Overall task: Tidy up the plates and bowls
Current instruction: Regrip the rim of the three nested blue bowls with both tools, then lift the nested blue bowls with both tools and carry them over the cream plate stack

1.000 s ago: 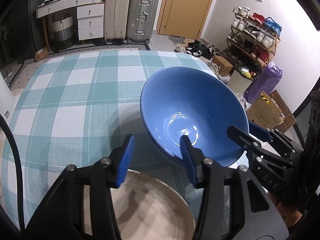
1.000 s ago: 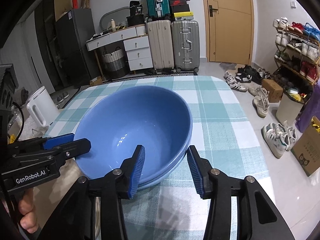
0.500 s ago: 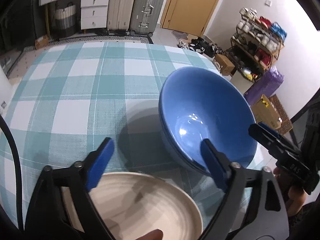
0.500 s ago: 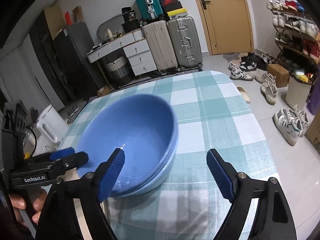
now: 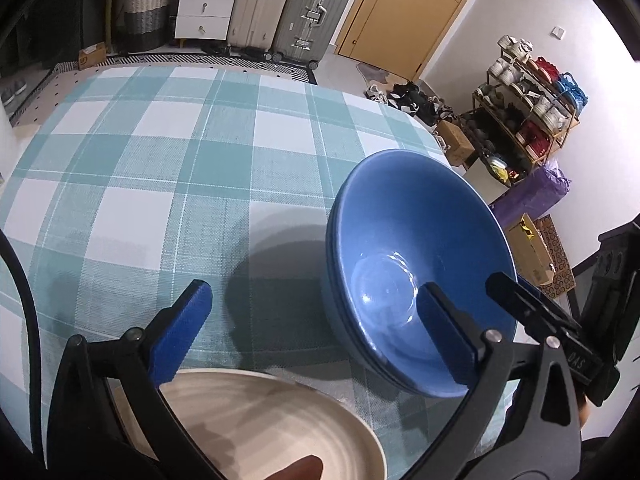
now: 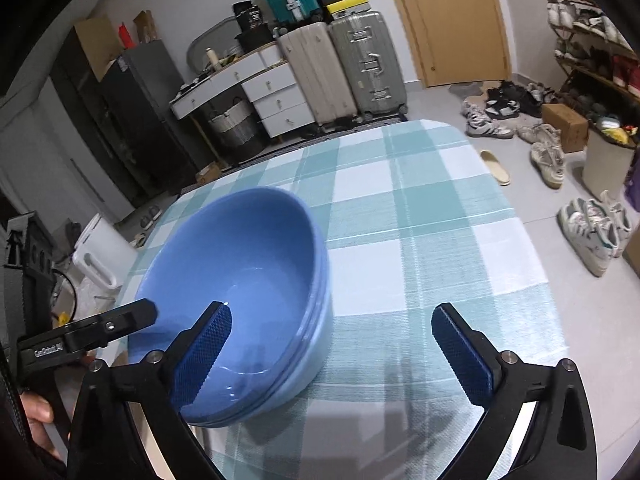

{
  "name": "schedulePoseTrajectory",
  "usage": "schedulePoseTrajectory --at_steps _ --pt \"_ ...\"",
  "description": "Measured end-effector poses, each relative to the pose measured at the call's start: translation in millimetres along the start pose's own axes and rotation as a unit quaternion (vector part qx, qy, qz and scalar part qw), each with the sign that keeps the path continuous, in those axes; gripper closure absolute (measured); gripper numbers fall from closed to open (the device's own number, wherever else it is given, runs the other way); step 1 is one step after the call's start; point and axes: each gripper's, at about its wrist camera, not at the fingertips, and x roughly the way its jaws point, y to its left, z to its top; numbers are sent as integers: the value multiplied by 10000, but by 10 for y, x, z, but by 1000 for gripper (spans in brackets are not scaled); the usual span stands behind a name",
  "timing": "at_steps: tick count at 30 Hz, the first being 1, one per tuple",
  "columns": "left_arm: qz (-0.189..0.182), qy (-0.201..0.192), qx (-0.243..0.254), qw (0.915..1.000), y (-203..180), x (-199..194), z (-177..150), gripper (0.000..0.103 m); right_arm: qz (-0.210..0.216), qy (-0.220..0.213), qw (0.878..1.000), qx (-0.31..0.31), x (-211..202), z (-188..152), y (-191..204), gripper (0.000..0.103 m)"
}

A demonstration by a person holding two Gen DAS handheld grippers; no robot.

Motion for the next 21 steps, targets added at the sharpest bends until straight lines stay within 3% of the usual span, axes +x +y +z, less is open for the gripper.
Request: schedulePoseTrajectory --at_steps 3,6,8,14,21 --pt "16 32 55 10000 -32 30 4 4 104 -37 9999 -15 28 7 10 3" --pt "45 31 138 9999 -90 56 -2 16 206 -64 9998 -30 35 14 11 17" --pt "21 49 199 9998 -132 75 -10 27 208 -62 9998 -45 35 15 13 21" --pt "-35 -12 448 9990 -270 79 -39 46 249 -46 9997 -60 20 1 14 31" --pt "-110 -30 502 9987 -338 52 -53 62 262 -131 9994 -169 -55 -17 88 57"
